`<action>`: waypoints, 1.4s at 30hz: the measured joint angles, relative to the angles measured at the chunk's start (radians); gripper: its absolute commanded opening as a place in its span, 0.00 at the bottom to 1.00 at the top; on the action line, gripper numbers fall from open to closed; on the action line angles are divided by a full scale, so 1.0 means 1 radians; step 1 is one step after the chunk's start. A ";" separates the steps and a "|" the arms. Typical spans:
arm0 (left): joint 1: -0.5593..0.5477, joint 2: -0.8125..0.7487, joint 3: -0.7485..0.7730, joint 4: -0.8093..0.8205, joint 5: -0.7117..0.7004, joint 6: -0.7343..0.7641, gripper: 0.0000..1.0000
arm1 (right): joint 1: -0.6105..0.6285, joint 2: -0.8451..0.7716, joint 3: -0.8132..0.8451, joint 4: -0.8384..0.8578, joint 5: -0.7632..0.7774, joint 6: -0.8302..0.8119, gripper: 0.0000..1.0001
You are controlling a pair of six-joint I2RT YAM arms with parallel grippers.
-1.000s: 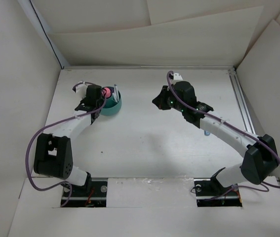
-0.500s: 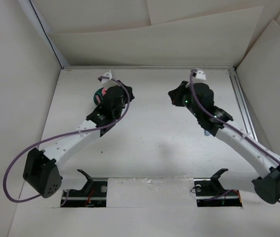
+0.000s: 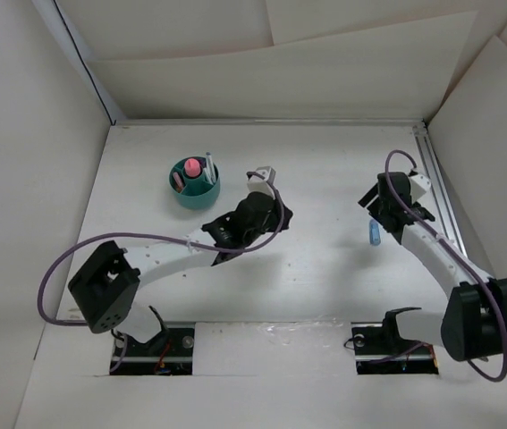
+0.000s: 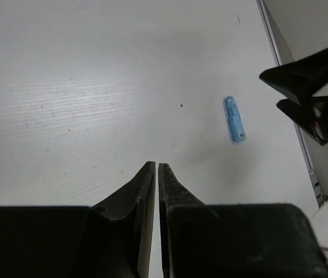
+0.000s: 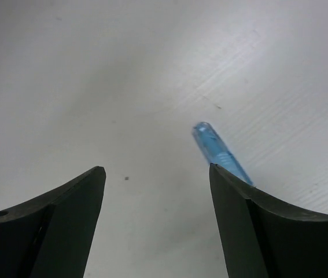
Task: Sort the stationery into containers
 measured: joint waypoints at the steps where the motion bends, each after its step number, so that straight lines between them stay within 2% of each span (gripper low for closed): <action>1: -0.013 -0.019 -0.020 0.005 0.000 0.003 0.05 | -0.032 0.019 -0.018 -0.003 -0.018 0.007 0.78; 5: -0.036 -0.146 -0.120 0.034 0.009 0.010 0.09 | -0.116 0.067 -0.047 -0.015 -0.072 0.034 0.72; 9: -0.035 -0.241 -0.185 0.088 0.029 0.010 0.09 | -0.180 0.084 -0.051 -0.013 -0.131 0.031 0.60; 10: -0.035 -0.249 -0.191 0.096 0.035 0.010 0.09 | -0.201 0.098 -0.051 -0.008 -0.148 0.026 0.53; 12: -0.035 -0.253 -0.201 0.117 0.052 0.010 0.10 | -0.243 0.138 -0.051 -0.004 -0.187 0.013 0.50; 17: -0.035 -0.253 -0.229 0.141 0.085 0.013 0.12 | -0.307 0.274 -0.049 -0.006 -0.272 -0.035 0.36; 23: -0.035 -0.278 -0.269 0.153 0.105 0.024 0.13 | -0.308 0.401 0.048 0.019 -0.327 -0.105 0.36; 26: -0.035 -0.287 -0.269 0.161 0.108 0.030 0.15 | -0.308 0.425 0.064 0.045 -0.352 -0.123 0.26; 31: -0.035 -0.285 -0.268 0.166 0.114 0.042 0.19 | -0.270 0.426 0.077 0.019 -0.325 -0.147 0.24; 34: -0.035 -0.239 -0.236 0.140 0.115 0.044 0.19 | -0.191 0.422 0.087 -0.035 -0.299 -0.160 0.20; 37: -0.035 -0.173 -0.196 0.115 0.121 0.047 0.19 | -0.106 0.407 0.087 -0.091 -0.304 -0.165 0.20; 42: -0.035 -0.171 -0.194 0.085 0.129 0.048 0.21 | -0.032 0.406 0.088 -0.134 -0.306 -0.175 0.05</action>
